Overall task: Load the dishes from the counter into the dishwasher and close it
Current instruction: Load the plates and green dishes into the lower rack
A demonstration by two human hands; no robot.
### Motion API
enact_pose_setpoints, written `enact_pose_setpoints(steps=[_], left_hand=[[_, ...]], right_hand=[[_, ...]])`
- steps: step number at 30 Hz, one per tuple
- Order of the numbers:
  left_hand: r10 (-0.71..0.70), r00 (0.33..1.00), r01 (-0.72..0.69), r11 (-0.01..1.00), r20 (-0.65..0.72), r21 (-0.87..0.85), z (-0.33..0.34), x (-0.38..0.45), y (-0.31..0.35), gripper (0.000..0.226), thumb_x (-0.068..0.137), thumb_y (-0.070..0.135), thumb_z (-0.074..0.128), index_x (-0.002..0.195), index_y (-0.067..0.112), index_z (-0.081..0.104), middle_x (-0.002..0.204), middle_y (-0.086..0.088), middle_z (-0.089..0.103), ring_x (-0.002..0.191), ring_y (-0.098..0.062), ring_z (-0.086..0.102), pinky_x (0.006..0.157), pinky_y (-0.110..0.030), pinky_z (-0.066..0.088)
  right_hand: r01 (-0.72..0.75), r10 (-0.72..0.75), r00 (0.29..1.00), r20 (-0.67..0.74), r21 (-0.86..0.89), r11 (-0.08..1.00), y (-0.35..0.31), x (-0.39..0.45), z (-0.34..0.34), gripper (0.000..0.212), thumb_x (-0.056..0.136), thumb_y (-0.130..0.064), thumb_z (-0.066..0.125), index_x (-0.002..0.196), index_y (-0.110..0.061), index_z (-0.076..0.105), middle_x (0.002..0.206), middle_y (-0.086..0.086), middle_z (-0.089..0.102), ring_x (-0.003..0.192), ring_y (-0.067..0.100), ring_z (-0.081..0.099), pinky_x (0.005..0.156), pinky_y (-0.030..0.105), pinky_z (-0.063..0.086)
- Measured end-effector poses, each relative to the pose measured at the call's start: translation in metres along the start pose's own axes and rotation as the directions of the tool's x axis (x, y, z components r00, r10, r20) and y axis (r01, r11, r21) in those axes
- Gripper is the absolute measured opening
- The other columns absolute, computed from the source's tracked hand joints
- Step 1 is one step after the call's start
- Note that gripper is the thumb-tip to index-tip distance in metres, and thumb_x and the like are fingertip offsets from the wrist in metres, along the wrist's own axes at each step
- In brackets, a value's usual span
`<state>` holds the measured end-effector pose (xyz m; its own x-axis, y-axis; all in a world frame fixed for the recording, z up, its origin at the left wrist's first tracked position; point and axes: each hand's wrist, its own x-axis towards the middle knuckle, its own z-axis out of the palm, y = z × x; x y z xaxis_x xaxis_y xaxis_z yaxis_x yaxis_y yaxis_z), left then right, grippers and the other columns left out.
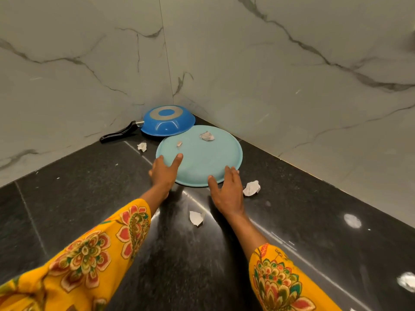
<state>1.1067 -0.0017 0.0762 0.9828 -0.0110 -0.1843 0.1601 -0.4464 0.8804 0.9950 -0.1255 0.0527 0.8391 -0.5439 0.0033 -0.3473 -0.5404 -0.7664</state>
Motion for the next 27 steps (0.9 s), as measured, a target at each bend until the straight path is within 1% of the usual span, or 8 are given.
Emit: enact_pose_setpoints(steps=[4, 7, 14, 19, 23, 24, 25, 27], left_hand=[[-0.069, 0.991, 0.076, 0.996, -0.119, 0.056, 0.014, 0.019, 0.009, 0.085, 0.079, 0.057, 0.064, 0.143, 0.011, 0.033, 0.144, -0.010, 0.037, 0.131, -0.032, 0.027, 0.104, -0.043, 0.032], [-0.138, 0.975, 0.144, 0.989, -0.175, 0.025, 0.019, 0.026, 0.017, 0.086, 0.077, 0.059, 0.065, 0.142, 0.012, 0.034, 0.145, -0.012, 0.035, 0.132, -0.035, 0.027, 0.106, -0.047, 0.031], [-0.308, 0.939, 0.248, 0.914, -0.154, -0.321, 0.012, 0.041, 0.017, 0.076, 0.080, 0.048, 0.068, 0.137, 0.007, 0.037, 0.143, -0.014, 0.041, 0.129, -0.033, 0.041, 0.105, -0.047, 0.040], [-0.334, 0.938, 0.245, 0.824, -0.089, -0.511, 0.010, 0.019, 0.021, 0.051, 0.088, 0.024, 0.066, 0.129, -0.001, 0.047, 0.126, -0.015, 0.057, 0.107, -0.030, 0.060, 0.091, -0.041, 0.052], [-0.407, 0.913, 0.301, 0.686, -0.007, -0.663, 0.009, -0.008, 0.023, 0.024, 0.090, 0.009, 0.060, 0.112, -0.002, 0.058, 0.099, -0.011, 0.060, 0.089, -0.027, 0.061, 0.084, -0.040, 0.054], [-0.419, 0.908, 0.316, 0.650, 0.022, -0.691, 0.009, -0.016, 0.022, 0.012, 0.090, 0.004, 0.057, 0.101, 0.000, 0.061, 0.093, -0.010, 0.060, 0.086, -0.027, 0.061, 0.082, -0.040, 0.054], [-0.422, 0.905, 0.323, 0.616, 0.045, -0.719, 0.011, -0.024, 0.021, 0.009, 0.090, -0.001, 0.053, 0.086, 0.004, 0.059, 0.086, -0.010, 0.060, 0.080, -0.027, 0.059, 0.077, -0.040, 0.054], [-0.430, 0.900, 0.343, 0.587, 0.076, -0.734, 0.012, -0.038, 0.015, 0.027, 0.089, -0.006, 0.047, 0.067, 0.010, 0.052, 0.073, -0.008, 0.055, 0.066, -0.025, 0.053, 0.062, -0.037, 0.049]], right_hand=[[0.056, -0.051, 0.998, 0.033, -0.143, 0.988, 0.002, 0.001, 0.006, 0.067, 0.094, -0.051, 0.040, 0.149, -0.016, 0.024, 0.158, 0.012, 0.007, 0.147, 0.023, 0.003, 0.118, 0.036, 0.006], [0.038, -0.034, 0.999, 0.033, -0.119, 0.992, 0.000, 0.001, 0.006, 0.066, 0.094, -0.052, 0.039, 0.148, -0.017, 0.026, 0.158, 0.012, 0.006, 0.147, 0.024, 0.003, 0.119, 0.037, 0.006], [0.019, -0.021, 0.999, -0.046, -0.052, 0.998, -0.001, -0.003, 0.011, 0.070, 0.093, -0.052, 0.043, 0.147, -0.011, 0.027, 0.157, 0.017, 0.005, 0.146, 0.028, 0.002, 0.118, 0.038, 0.010], [-0.027, 0.035, 0.994, -0.107, 0.076, 0.997, -0.001, -0.005, 0.007, 0.066, 0.094, -0.048, 0.043, 0.146, -0.009, 0.030, 0.158, 0.014, 0.004, 0.146, 0.026, -0.003, 0.117, 0.035, 0.005], [-0.050, 0.076, 0.982, -0.174, 0.148, 0.988, -0.001, -0.009, 0.003, 0.059, 0.096, -0.046, 0.039, 0.144, -0.012, 0.036, 0.158, 0.013, 0.005, 0.146, 0.025, -0.003, 0.117, 0.033, 0.001], [-0.049, 0.076, 0.979, -0.187, 0.146, 0.988, -0.001, -0.011, 0.003, 0.056, 0.097, -0.044, 0.039, 0.143, -0.013, 0.038, 0.158, 0.013, 0.006, 0.146, 0.026, -0.003, 0.117, 0.035, 0.001], [-0.048, 0.074, 0.978, -0.195, 0.138, 0.989, 0.000, -0.012, 0.002, 0.054, 0.097, -0.043, 0.040, 0.142, -0.013, 0.040, 0.158, 0.013, 0.007, 0.146, 0.027, -0.004, 0.117, 0.036, 0.001], [-0.049, 0.075, 0.978, -0.194, 0.132, 0.990, 0.001, -0.018, -0.002, 0.051, 0.097, -0.041, 0.042, 0.140, -0.015, 0.043, 0.158, 0.013, 0.008, 0.146, 0.029, -0.006, 0.118, 0.039, 0.001]])
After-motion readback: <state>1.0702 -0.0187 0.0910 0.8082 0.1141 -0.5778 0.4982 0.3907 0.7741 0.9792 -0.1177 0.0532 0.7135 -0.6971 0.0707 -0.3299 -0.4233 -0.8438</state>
